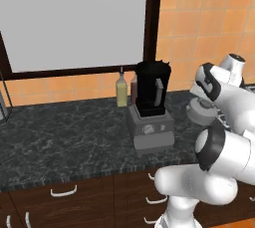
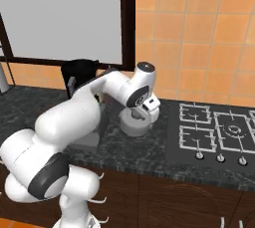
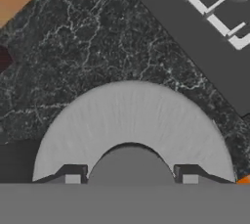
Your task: Close the lid blender by securely placing the lid on top.
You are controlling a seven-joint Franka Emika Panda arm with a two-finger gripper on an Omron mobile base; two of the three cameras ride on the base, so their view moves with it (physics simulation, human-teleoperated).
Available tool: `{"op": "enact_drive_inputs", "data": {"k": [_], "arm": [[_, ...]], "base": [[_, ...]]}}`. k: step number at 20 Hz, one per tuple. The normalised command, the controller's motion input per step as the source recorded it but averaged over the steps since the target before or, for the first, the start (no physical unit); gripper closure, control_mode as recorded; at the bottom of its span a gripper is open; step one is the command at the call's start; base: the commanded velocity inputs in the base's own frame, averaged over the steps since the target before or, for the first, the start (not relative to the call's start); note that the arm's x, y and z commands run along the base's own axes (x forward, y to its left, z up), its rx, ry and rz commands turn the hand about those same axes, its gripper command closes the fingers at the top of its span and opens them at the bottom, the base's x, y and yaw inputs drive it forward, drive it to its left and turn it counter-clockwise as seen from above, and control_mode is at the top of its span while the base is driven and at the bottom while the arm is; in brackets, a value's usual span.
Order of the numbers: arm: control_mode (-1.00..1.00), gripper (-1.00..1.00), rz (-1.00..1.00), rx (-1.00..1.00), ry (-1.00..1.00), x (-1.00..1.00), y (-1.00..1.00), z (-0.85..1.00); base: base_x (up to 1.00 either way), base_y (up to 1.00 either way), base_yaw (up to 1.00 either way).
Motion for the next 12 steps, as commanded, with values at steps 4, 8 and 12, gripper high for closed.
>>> {"op": "enact_drive_inputs", "data": {"k": [4,8,12], "arm": [[-1.0,1.0,-0.2,-0.12,-0.34,0.0,0.02,1.0],[-1.0,1.0,-0.11,-0.15,-0.35,0.19,0.32,1.0],[-1.0,1.0,-0.08,-0.11,-0.27,0.21,0.5,1.0]], "base": [[0.0,0.0,0.0],[0.0,0.0,0.0],[0.0,0.0,0.0]]}}
